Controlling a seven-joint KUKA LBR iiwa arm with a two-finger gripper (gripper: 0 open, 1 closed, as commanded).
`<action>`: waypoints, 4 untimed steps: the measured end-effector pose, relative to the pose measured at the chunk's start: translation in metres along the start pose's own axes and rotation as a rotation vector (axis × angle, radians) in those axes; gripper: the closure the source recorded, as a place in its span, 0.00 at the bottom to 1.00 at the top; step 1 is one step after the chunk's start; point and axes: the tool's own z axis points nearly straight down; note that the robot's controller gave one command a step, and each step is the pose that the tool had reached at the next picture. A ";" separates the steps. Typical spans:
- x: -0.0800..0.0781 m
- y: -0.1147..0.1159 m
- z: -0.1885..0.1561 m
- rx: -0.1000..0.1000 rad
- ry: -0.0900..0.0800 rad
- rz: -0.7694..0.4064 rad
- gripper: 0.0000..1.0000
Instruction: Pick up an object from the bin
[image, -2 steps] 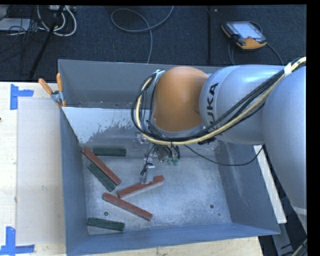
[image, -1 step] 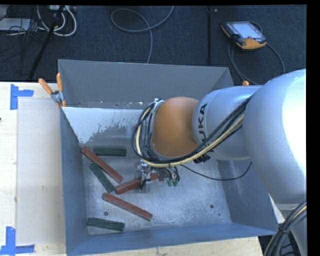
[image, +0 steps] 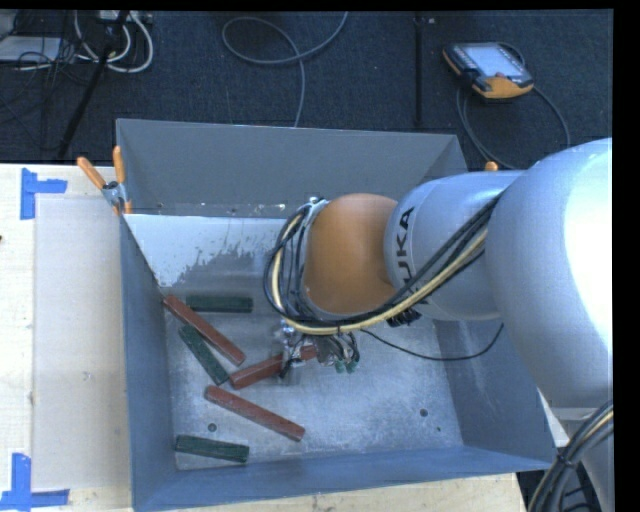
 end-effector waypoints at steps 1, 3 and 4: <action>-0.007 -0.001 -0.021 0.001 0.004 -0.058 1.00; -0.019 -0.019 -0.144 0.000 0.001 -0.158 1.00; -0.007 0.000 -0.075 0.001 -0.002 -0.764 0.00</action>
Offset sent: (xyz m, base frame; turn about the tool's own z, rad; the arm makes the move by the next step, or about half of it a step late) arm 0.0292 -0.0139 0.1003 -0.1583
